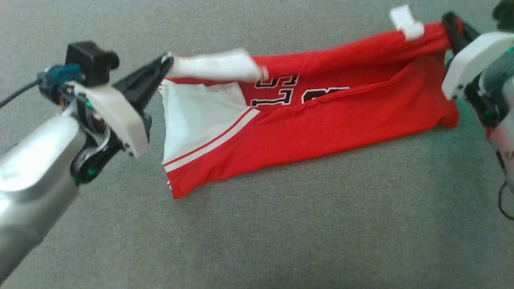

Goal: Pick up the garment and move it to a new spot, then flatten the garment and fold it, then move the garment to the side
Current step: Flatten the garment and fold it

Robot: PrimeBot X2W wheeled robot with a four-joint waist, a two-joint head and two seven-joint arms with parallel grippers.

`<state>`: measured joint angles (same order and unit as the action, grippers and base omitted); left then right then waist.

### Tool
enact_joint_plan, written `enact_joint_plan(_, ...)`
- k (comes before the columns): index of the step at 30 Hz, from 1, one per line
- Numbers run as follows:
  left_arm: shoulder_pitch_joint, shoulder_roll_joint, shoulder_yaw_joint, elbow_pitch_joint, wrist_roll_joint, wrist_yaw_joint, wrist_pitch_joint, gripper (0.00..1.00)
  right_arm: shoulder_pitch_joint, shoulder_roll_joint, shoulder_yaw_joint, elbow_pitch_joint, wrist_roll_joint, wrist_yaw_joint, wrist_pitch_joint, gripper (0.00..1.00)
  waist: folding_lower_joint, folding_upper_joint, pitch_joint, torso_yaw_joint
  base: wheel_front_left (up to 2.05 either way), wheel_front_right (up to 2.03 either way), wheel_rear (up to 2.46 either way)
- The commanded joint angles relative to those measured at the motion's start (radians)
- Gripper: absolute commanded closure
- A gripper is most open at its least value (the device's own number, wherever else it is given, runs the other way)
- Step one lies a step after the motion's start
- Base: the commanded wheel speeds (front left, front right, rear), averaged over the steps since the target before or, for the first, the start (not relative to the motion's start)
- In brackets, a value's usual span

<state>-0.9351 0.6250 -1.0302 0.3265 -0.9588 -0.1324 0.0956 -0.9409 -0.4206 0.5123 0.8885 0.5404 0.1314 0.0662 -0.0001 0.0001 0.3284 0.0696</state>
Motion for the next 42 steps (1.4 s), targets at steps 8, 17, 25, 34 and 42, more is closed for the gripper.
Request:
enact_joint_plan(8, 0.014, 0.155, 0.004, -0.156, -0.086, 0.002, 0.059, 1.0, 0.063, -0.086, 0.122, -0.078, 0.119, -0.001, 0.073, 1.0, 0.0001, -0.0001, -0.05, -0.013, 0.0, 0.0, 0.0)
enact_joint_plan(17, 0.047, 0.22, -0.024, -0.263, -0.141, 0.002, 0.112, 1.0, 0.093, -0.153, 0.217, -0.137, 0.229, -0.001, 0.146, 1.0, 0.0001, -0.0001, -0.088, -0.029, 0.0, 0.0, 0.0)
enact_joint_plan(25, 0.076, 0.23, -0.064, -0.296, -0.166, 0.002, 0.17, 1.0, 0.101, -0.19, 0.281, -0.174, 0.298, -0.001, 0.226, 1.0, 0.0001, -0.0001, -0.089, -0.045, 0.0, 0.0, 0.0)
enact_joint_plan(34, 0.104, 0.204, -0.109, -0.288, -0.185, 0.002, 0.21, 0.0, 0.132, -0.199, 0.335, -0.172, 0.36, -0.001, 0.314, 0.0, 0.0001, -0.0001, -0.09, -0.057, 0.0, 0.0, 0.0)
enact_joint_plan(42, 0.09, 0.165, -0.038, -0.243, -0.141, 0.054, 0.046, 0.0, 0.098, -0.196, 0.309, -0.158, 0.354, -0.001, 0.237, 0.0, 0.0001, -0.0001, -0.114, -0.065, 0.0, 0.0, 0.0)
